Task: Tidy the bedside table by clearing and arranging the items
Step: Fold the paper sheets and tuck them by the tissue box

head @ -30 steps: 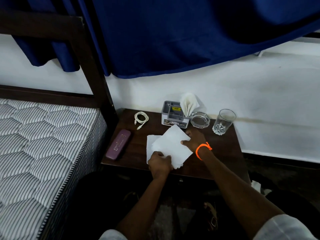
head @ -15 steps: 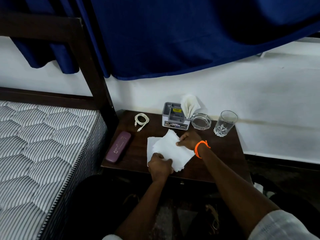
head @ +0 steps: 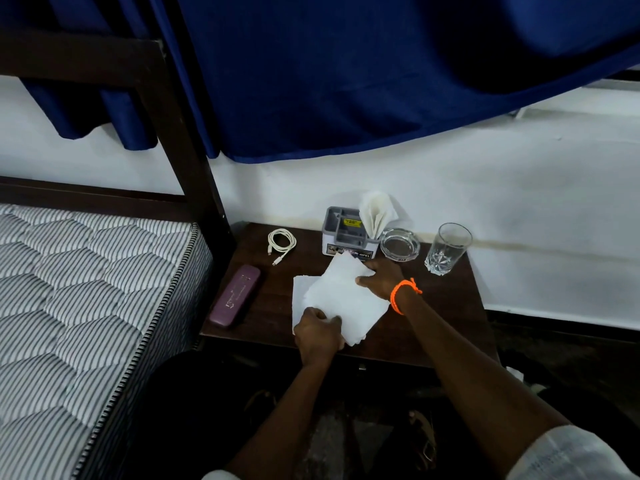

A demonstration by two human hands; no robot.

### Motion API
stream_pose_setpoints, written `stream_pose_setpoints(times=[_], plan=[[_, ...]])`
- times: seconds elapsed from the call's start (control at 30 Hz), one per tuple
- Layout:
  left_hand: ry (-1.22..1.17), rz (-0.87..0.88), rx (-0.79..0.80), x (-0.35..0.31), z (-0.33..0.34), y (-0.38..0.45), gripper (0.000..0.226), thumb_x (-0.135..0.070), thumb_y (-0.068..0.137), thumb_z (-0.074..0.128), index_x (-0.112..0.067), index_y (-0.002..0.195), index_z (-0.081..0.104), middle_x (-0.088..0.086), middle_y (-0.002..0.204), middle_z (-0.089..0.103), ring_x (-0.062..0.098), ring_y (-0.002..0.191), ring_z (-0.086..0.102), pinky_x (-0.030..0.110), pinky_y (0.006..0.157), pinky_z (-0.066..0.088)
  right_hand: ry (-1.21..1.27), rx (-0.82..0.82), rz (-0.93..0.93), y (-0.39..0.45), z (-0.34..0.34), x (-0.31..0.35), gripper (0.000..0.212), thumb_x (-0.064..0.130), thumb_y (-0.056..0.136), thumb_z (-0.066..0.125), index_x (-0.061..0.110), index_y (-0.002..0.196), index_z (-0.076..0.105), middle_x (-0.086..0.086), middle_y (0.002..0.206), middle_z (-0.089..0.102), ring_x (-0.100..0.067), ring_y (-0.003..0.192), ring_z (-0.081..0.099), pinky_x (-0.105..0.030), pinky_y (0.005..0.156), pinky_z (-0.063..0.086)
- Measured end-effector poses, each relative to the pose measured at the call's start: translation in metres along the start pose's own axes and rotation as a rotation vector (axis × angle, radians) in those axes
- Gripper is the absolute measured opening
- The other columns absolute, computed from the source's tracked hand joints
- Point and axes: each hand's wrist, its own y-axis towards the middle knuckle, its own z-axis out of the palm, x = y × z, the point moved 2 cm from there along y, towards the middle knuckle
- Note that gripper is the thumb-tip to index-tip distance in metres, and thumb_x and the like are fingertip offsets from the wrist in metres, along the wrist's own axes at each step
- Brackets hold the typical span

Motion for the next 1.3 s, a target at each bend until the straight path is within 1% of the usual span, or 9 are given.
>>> stream_pose_setpoints(times=[0.23, 0.37, 0.5, 0.6, 0.77, 0.87, 0.97, 1.07, 1.3], plan=[[-0.092, 0.005, 0.028, 0.001, 0.000, -0.003, 0.027, -0.039, 0.091, 0.069, -0.012, 0.094, 0.067, 0.004, 0.069, 0.073, 0.019, 0.052, 0.072, 0.034, 0.067, 0.064, 0.235, -0.133, -0.004, -0.019, -0.037, -0.028, 0.029, 0.018, 0.087, 0.074, 0.007, 0.114, 0.071, -0.009, 0.114, 0.072, -0.027, 0.104, 0.067, -0.037, 0.093, 0.052], [-0.171, 0.033, 0.035, -0.015, 0.000, -0.004, 0.046, -0.065, 0.087, 0.063, -0.019, 0.090, 0.068, 0.003, 0.084, 0.075, 0.021, 0.080, 0.071, 0.032, 0.079, 0.056, 0.660, -0.110, 0.023, -0.045, -0.048, -0.038, 0.022, 0.005, 0.090, 0.070, 0.002, 0.111, 0.071, -0.015, 0.112, 0.073, -0.031, 0.101, 0.069, -0.044, 0.090, 0.056], [-0.215, 0.125, 0.276, -0.044, -0.002, -0.001, 0.071, -0.083, 0.070, 0.068, -0.025, 0.110, 0.071, -0.008, 0.107, 0.074, 0.012, 0.100, 0.067, 0.032, 0.087, 0.052, 0.882, -0.038, -0.014, -0.064, -0.047, -0.036, 0.024, 0.006, 0.090, 0.069, 0.001, 0.113, 0.070, -0.016, 0.115, 0.073, -0.035, 0.107, 0.069, -0.051, 0.096, 0.054], [-0.305, 0.210, 0.418, -0.056, -0.008, 0.001, 0.070, -0.069, 0.071, 0.078, -0.021, 0.122, 0.070, -0.006, 0.116, 0.075, 0.015, 0.106, 0.070, 0.040, 0.095, 0.058, 0.988, 0.017, -0.114, -0.075, -0.043, -0.025, 0.035, 0.003, 0.090, 0.067, 0.001, 0.124, 0.064, -0.017, 0.121, 0.070, -0.033, 0.111, 0.068, -0.048, 0.096, 0.054], [-0.424, 0.366, 0.348, -0.065, -0.024, 0.015, 0.035, -0.026, 0.084, 0.084, -0.009, 0.113, 0.077, 0.001, 0.104, 0.080, 0.021, 0.099, 0.076, 0.036, 0.084, 0.063, 1.046, 0.043, -0.177, -0.083, -0.042, -0.013, 0.042, -0.004, 0.086, 0.069, 0.003, 0.127, 0.062, -0.018, 0.124, 0.069, -0.035, 0.114, 0.066, -0.049, 0.095, 0.055], [-0.438, 0.397, 0.338, -0.063, -0.027, 0.019, 0.028, -0.017, 0.084, 0.084, -0.008, 0.109, 0.078, 0.005, 0.103, 0.080, 0.020, 0.095, 0.077, 0.032, 0.079, 0.062, 1.063, -0.035, -0.136, -0.084, -0.040, -0.012, 0.037, -0.011, 0.082, 0.066, 0.000, 0.117, 0.066, -0.022, 0.118, 0.070, -0.036, 0.104, 0.068, -0.052, 0.092, 0.055], [-0.402, 0.414, 0.343, -0.056, -0.020, 0.020, 0.032, -0.021, 0.075, 0.091, -0.015, 0.105, 0.079, 0.000, 0.101, 0.080, 0.013, 0.094, 0.076, 0.028, 0.082, 0.061, 0.965, -0.056, -0.105, -0.085, -0.029, -0.014, 0.040, -0.018, 0.073, 0.062, 0.002, 0.107, 0.067, -0.023, 0.106, 0.071, -0.032, 0.093, 0.067, -0.050, 0.086, 0.055], [-0.311, 0.441, 0.317, -0.052, -0.014, 0.021, 0.022, -0.018, 0.075, 0.091, -0.022, 0.092, 0.078, -0.007, 0.093, 0.078, 0.006, 0.088, 0.071, 0.023, 0.079, 0.056, 0.783, -0.068, -0.111, -0.083, -0.020, -0.018, 0.038, -0.007, 0.054, 0.059, 0.009, 0.087, 0.067, -0.010, 0.087, 0.069, -0.020, 0.078, 0.061, -0.031, 0.068, 0.050], [-0.321, 0.503, 0.329, -0.057, -0.006, 0.022, 0.009, 0.003, 0.082, 0.080, -0.002, 0.087, 0.075, 0.005, 0.081, 0.075, 0.001, 0.072, 0.066, 0.016, 0.073, 0.052, 0.466, -0.038, -0.136, -0.074, -0.014, -0.030, 0.018, -0.011, 0.075, 0.071, 0.004, 0.083, 0.070, -0.015, 0.082, 0.071, -0.021, 0.075, 0.062, -0.033, 0.072, 0.049]])
